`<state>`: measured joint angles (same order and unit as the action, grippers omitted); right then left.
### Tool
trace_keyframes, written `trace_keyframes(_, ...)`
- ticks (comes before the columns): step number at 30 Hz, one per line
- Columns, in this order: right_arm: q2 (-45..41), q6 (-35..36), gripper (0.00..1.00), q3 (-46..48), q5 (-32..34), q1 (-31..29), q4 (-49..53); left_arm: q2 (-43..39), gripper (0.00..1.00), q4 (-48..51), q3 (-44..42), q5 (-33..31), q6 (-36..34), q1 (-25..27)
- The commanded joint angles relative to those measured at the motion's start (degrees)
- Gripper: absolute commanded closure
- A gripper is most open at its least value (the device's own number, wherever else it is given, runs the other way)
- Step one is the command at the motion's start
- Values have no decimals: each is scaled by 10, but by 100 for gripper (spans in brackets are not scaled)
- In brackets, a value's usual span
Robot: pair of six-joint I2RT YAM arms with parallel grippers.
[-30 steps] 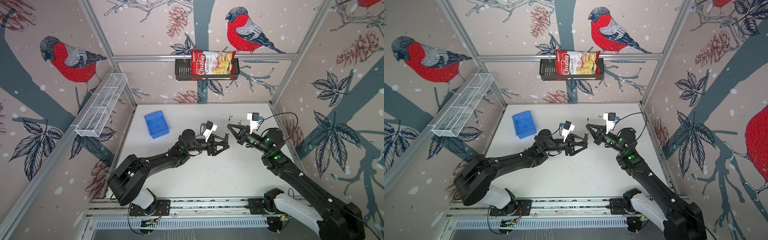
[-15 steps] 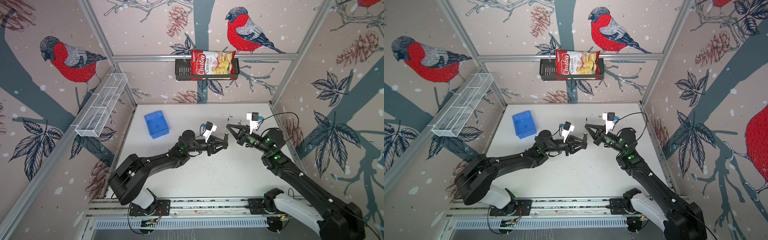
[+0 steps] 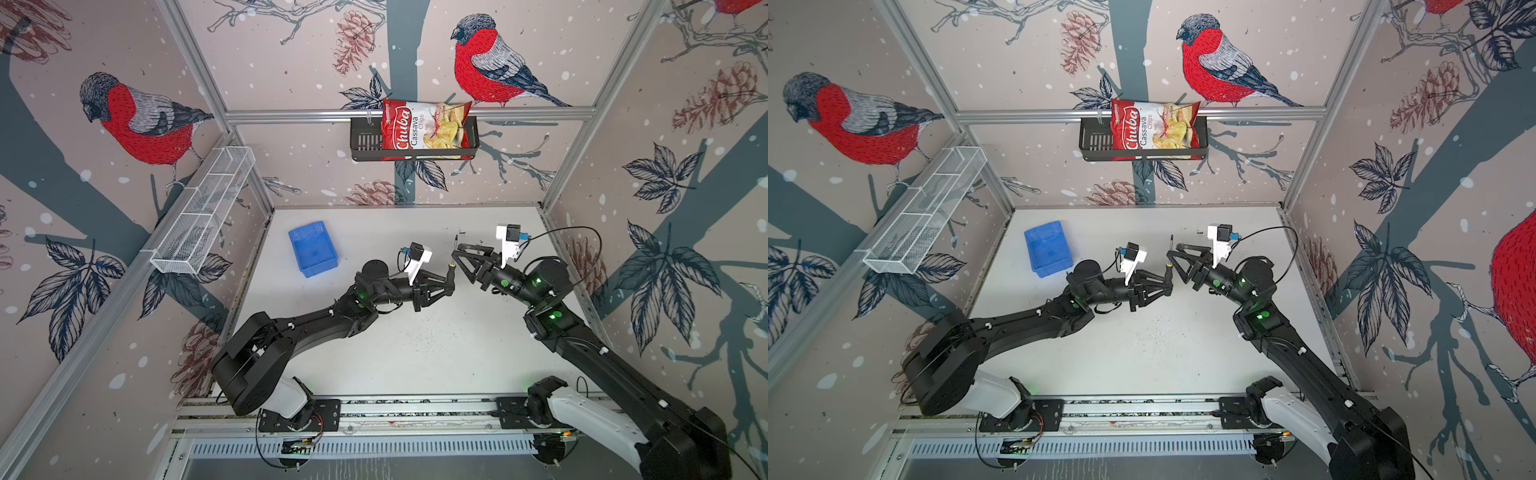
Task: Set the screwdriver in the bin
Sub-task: 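Grasp the screwdriver handle with the left gripper and open the right gripper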
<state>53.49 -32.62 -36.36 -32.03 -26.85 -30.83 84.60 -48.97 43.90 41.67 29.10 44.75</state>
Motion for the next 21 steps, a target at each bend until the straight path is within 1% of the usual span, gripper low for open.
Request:
trace_keyframes(1, -9, 23, 13, -2, 18, -3, 5, -9, 82, 5, -1, -19, -25, -2)
trace_keyframes(3, -14, 37, 10, -4, 25, -6, 19, -15, 82, 14, -4, -30, -29, -7)
trace_keyframes(6, -16, 65, 8, -9, 38, -17, 43, -27, 82, 21, -13, -44, -26, -20)
trace_keyframes(9, -14, 98, 7, -17, 49, -34, 65, -43, 87, 24, -29, -56, -21, -42)
trace_keyframes(12, -10, 136, 5, -16, 67, -58, 71, -62, 88, 41, -42, -72, -23, -66)
trace_keyframes(16, 10, 200, 0, -21, 104, -101, 86, -94, 88, 121, -40, -96, -48, -92)
trace_keyframes(18, 21, 225, 1, -27, 123, -125, 97, -109, 88, 165, -39, -111, -61, -105)
trace_keyframes(21, 40, 257, 1, -29, 149, -157, 95, -124, 89, 254, -28, -157, -63, -133)
